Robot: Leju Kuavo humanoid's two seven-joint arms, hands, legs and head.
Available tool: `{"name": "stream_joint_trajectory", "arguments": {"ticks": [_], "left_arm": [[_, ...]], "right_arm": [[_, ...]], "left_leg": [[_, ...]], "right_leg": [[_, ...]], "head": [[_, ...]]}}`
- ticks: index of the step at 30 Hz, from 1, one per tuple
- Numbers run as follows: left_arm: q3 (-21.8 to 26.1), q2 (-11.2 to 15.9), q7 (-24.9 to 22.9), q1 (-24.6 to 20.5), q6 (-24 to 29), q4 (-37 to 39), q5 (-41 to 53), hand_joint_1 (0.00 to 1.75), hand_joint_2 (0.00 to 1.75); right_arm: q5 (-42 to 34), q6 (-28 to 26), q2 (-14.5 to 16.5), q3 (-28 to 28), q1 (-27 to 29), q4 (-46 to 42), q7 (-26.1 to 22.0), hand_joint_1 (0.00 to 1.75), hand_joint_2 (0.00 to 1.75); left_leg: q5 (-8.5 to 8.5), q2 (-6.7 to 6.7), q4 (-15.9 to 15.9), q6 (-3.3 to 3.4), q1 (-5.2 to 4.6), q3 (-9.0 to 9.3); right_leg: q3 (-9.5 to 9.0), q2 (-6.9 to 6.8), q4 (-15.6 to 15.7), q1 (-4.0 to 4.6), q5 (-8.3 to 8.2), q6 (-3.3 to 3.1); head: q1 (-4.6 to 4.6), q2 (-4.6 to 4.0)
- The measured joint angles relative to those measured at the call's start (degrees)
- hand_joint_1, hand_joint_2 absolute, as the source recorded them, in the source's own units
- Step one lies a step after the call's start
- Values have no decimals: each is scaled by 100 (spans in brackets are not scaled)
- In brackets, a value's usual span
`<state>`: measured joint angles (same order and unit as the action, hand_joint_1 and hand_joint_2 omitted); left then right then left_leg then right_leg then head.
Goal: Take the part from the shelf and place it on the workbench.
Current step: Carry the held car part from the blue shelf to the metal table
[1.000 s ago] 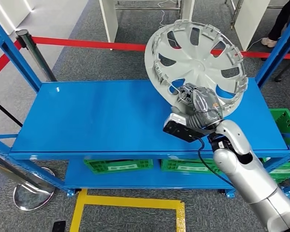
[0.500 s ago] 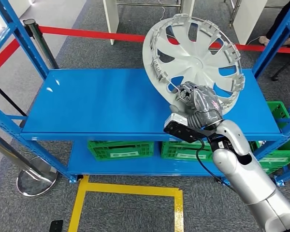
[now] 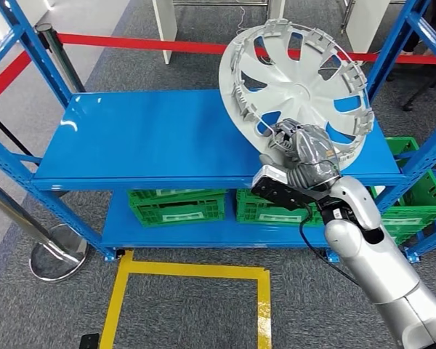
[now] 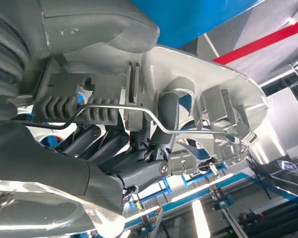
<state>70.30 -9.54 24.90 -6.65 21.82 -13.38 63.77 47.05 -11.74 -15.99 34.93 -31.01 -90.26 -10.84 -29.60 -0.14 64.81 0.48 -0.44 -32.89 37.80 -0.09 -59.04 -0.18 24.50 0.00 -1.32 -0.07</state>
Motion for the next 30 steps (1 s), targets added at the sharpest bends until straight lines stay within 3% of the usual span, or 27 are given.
{"name": "stream_joint_trajectory", "arguments": {"ticks": [2,3,5,6,7,9,10,11,12,13,14,15,16,18,20,21,23,25,26,27,28,30], "left_arm": [[-1,1,0,-9,4,0,1,0,175],[-1,1,-1,-11,6,0,1,0,175],[-1,-1,-2,-9,11,0,1,0,175],[-1,0,-3,-11,18,0,2,0,175],[-1,0,-4,-14,25,0,3,0,175],[-1,-9,-6,-19,38,0,17,0,175],[-1,-19,-7,-19,40,0,25,0,175],[-1,-31,-7,-18,42,0,33,0,175],[-1,-39,-7,-16,45,0,38,0,175],[-1,-45,-7,-16,48,0,39,0,175],[-1,-48,-7,-16,51,0,41,0,175],[-1,-49,-7,-16,55,0,43,0,175],[-2,-49,-8,-15,58,0,44,0,175],[-4,-48,-9,-10,67,0,46,0,175],[-5,-45,-9,1,73,0,45,0,175],[-4,-43,-9,8,75,0,44,0,175],[-4,-43,-9,18,78,0,42,0,175],[-5,-45,-7,22,76,0,43,0,175],[-7,-47,8,22,67,0,46,0,175],[-10,-48,36,23,46,0,51,0,175],[-15,-48,69,24,17,0,59,0,175],[-25,-45,122,25,-30,0,82,0,175]], "right_arm": [[-5,3,-3,-28,-5,-1,1,175,175],[-5,4,-5,-37,-8,-1,2,175,175],[-11,13,-20,-49,-9,4,2,175,175],[-17,21,-34,-59,-10,7,1,175,175],[-27,33,-49,-73,-11,11,0,175,175],[-56,60,-72,-95,-15,24,-3,175,175],[-77,72,-81,-102,-13,32,-5,175,175],[-98,82,-92,-108,-8,42,-7,175,175],[-116,91,-101,-115,-2,50,-8,175,175],[-129,97,-107,-124,3,56,-8,175,175],[-135,100,-110,-133,4,59,-8,175,175],[-138,101,-111,-141,1,60,-7,175,175],[-140,101,-112,-150,-2,58,-7,175,175],[-143,104,-112,-163,1,58,-10,175,175],[-149,113,-112,-170,7,61,-15,175,175],[-152,116,-112,-174,4,62,-18,175,175],[-158,119,-112,-185,-5,62,-21,175,175],[-170,119,-112,-194,0,62,-20,175,175],[-179,119,-112,-196,7,62,-20,175,175],[-187,119,-113,-198,15,62,-20,175,175],[-194,118,-116,-203,25,61,-21,175,175],[-203,116,-127,-223,59,55,-27,175,175]], "left_leg": [[-71,-12,-581,51,-49,368],[-93,-13,-732,73,-80,431],[48,5,-802,132,-94,381],[127,18,-840,171,-89,335],[212,32,-868,207,-75,273],[362,42,-866,250,-74,89],[436,42,-859,252,-75,-10],[512,43,-852,248,-75,-113],[586,44,-842,240,-73,-219],[657,44,-828,227,-71,-326],[723,44,-802,208,-70,-423],[776,41,-766,185,-78,-513],[825,39,-726,160,-86,-579],[918,39,-677,113,-96,-649],[950,37,-656,54,-81,-691],[830,32,-583,17,-69,-729],[278,24,-107,-56,-32,-857],[-241,24,664,-104,5,-985],[-302,24,951,-116,18,-997],[-228,24,1085,-120,28,-948],[-64,24,1018,-113,34,-815],[184,17,362,-68,33,-300]], "right_leg": [[42,-12,24,-19,-113,58],[54,-17,46,-36,-178,95],[95,-13,64,-65,-204,155],[149,-7,-16,-65,-74,175],[224,-2,-207,-62,166,192],[396,2,-891,-57,743,218],[450,2,-1254,-56,904,235],[451,2,-1507,-56,916,248],[371,1,-1593,-57,807,257],[188,-2,-1470,-61,640,263],[-97,-6,-1156,-66,520,267],[-453,-11,-708,-67,516,271],[-766,-10,-281,-64,599,256],[-1057,-3,188,-43,782,205],[-970,-10,194,-40,738,109],[-931,-19,185,-43,684,50],[-810,-34,184,-50,544,-32],[-647,-26,174,-42,411,-52],[-560,-22,168,-39,356,-50],[-475,-18,160,-36,305,-44],[-399,-15,152,-35,258,-33],[-287,-16,141,-33,171,0]], "head": [[1,0],[3,0],[9,0],[4,0],[-3,0],[-14,0],[-19,0],[-22,0],[-26,0],[-27,0],[-27,0],[-29,0],[-27,0],[-23,0],[-21,0],[-18,0],[-5,0],[0,0],[-2,0],[-2,0],[-2,0],[-2,0]]}}
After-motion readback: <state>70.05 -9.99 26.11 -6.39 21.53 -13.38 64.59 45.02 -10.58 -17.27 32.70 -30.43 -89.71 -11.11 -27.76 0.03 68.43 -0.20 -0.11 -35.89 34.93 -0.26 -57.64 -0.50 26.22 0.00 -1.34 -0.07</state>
